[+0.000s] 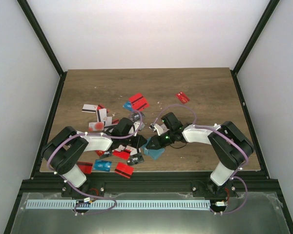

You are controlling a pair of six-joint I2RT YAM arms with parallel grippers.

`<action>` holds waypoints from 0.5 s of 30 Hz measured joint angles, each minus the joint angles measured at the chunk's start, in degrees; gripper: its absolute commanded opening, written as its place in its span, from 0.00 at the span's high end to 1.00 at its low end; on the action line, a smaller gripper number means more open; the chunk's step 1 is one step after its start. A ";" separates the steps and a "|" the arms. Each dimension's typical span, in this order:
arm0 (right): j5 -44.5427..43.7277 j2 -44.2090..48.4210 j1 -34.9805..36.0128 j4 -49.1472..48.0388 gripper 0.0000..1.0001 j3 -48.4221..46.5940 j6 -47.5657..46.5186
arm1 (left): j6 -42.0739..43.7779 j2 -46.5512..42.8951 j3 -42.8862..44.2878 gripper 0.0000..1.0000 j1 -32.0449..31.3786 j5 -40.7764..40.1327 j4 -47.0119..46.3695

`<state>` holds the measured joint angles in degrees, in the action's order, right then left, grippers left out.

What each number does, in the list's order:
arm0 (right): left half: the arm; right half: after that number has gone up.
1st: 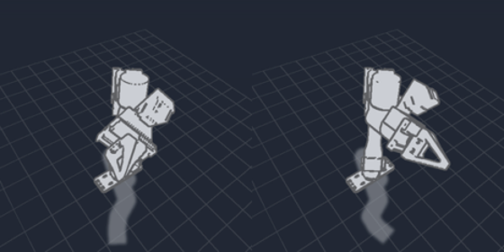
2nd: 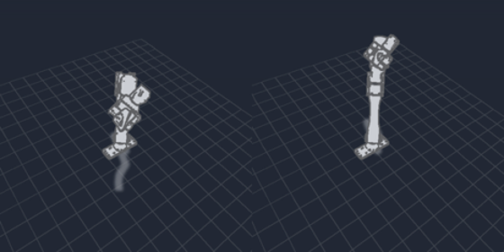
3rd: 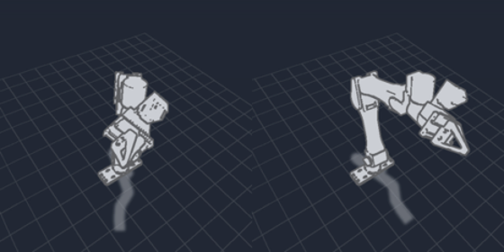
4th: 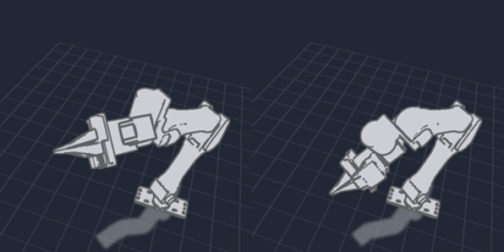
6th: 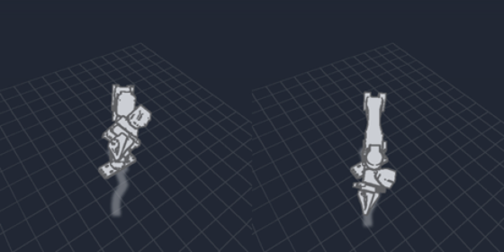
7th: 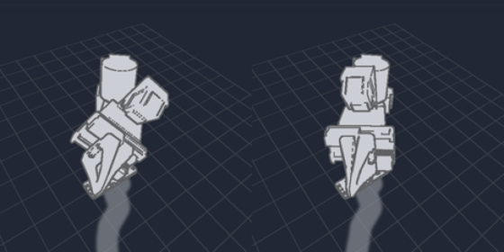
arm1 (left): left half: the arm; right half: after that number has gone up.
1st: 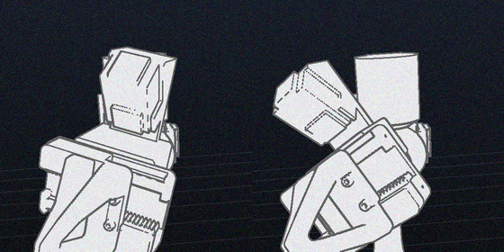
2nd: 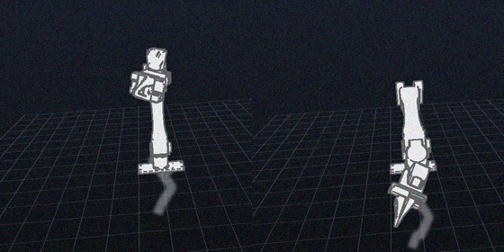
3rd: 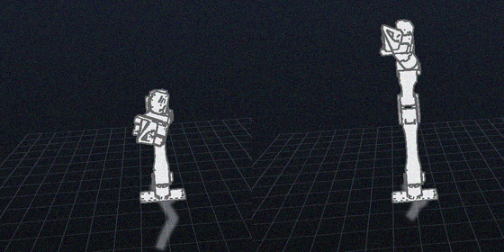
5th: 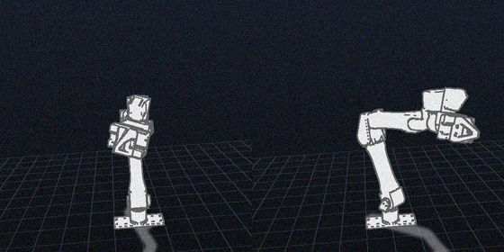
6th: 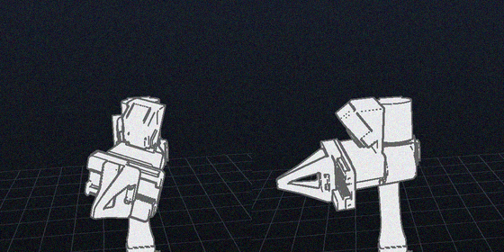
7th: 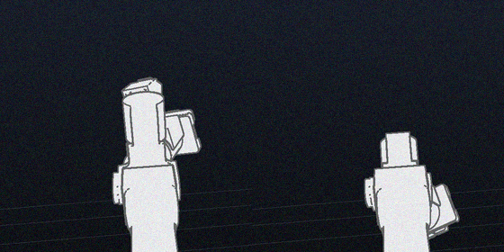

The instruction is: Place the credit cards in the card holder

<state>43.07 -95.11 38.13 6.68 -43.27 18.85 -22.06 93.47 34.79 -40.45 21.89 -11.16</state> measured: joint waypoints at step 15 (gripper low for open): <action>1.97 -0.33 0.00 -1.33 0.76 0.00 0.02 | -0.02 0.00 -0.04 0.81 -0.04 -0.02 -0.11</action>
<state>45.04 -95.44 38.13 5.34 -43.27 18.87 -22.09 93.47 34.74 -40.49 21.87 -11.27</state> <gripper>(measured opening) 0.243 0.187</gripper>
